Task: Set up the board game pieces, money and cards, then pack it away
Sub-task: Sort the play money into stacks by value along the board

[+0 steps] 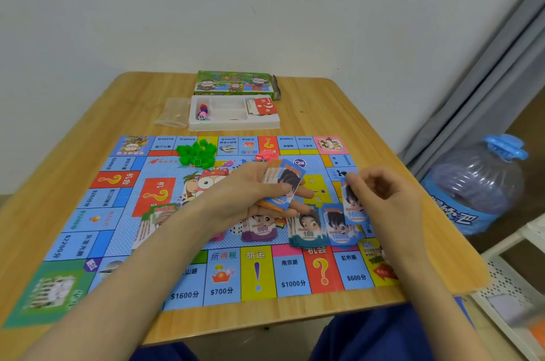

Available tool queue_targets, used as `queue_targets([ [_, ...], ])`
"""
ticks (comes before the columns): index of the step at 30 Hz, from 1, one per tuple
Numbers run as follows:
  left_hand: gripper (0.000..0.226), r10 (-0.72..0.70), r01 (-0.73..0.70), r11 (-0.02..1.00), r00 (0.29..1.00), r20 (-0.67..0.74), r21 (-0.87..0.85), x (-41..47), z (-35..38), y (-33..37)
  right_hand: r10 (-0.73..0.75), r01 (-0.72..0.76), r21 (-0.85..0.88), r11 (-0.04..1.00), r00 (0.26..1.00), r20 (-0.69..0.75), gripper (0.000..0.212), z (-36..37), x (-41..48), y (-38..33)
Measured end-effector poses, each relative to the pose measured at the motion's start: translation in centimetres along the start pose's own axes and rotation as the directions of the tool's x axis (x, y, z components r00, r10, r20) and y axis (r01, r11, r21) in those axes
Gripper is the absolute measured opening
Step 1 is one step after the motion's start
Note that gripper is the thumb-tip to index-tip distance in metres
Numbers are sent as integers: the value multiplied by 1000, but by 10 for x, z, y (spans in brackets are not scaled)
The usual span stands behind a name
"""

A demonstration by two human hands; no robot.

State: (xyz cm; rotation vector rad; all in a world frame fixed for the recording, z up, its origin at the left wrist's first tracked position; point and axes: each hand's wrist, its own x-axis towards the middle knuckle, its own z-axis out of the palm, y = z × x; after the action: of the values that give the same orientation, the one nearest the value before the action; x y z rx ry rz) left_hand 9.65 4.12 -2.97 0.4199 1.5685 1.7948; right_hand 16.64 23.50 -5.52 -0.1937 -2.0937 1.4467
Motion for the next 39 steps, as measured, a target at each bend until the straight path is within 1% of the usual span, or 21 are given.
queue_targets([
  [2, 21, 6, -6, 1000, 1000, -5, 5, 0, 0, 0, 26, -26, -24, 999, 1000, 2, 12, 0, 2, 4],
  [4, 21, 6, -6, 1000, 1000, -6, 1, 0, -1, 0, 39, -38, -57, 998, 999, 29, 11, 0, 4, 7],
  [7, 20, 9, -9, 1000, 1000, -2, -3, 0, -1, 0, 36, -15, -162, 987, 991, 128, 16, 3, 5, 9],
  [9, 20, 9, -9, 1000, 1000, -1, -6, 0, -1, 1, 37, 5, -216, 976, 981, 190, 15, 5, 5, 10],
  [14, 21, 7, -7, 1000, 1000, -6, -3, -1, -1, 1, 33, 52, -322, 945, 967, 252, 13, 6, 4, 13],
  [17, 21, 7, -7, 1000, 1000, -10, -6, -1, 0, 1, 22, 103, -407, 907, 956, 292, 14, 6, 3, 13],
  [21, 20, 6, -6, 1000, 1000, -15, 0, -1, -1, 1, -2, 199, -532, 823, 937, 349, 12, 6, 3, 15],
  [23, 20, 10, -10, 1000, 1000, -15, 3, -1, 0, 1, -21, 233, -559, 796, 933, 359, 12, 6, 4, 17],
  [25, 20, 14, -13, 1000, 1000, -16, 7, -2, 0, 1, -60, 275, -559, 783, 926, 372, 13, 6, 4, 20],
  [27, 21, 16, -16, 1000, 1000, -19, 8, -2, 0, 1, -120, 320, -539, 779, 920, 374, 19, 6, 4, 22],
  [31, 22, 16, -16, 1000, 999, -35, -6, -1, -1, 1, -199, 322, -401, 858, 927, 318, 32, 7, 0, 18],
  [32, 21, 16, -16, 1000, 999, -38, -6, -1, -1, 1, -236, 351, -360, 864, 916, 326, 33, 7, 0, 16],
  [33, 21, 16, -16, 1000, 999, -41, -2, 0, -1, 0, -286, 401, -322, 858, 892, 350, 36, 7, 0, 13],
  [35, 20, 19, -18, 1000, 998, -54, 15, 0, -2, -1, -370, 505, -250, 826, 820, 436, 45, 6, -2, 10],
  [37, 20, 23, -20, 999, 998, -66, 38, 1, -2, -1, -406, 571, -219, 791, 758, 510, 48, 8, -2, 10],
  [39, 20, 25, -21, 998, 997, -72, 52, 2, -2, -2, -427, 602, -222, 767, 737, 524, 47, 9, -3, 13],
])
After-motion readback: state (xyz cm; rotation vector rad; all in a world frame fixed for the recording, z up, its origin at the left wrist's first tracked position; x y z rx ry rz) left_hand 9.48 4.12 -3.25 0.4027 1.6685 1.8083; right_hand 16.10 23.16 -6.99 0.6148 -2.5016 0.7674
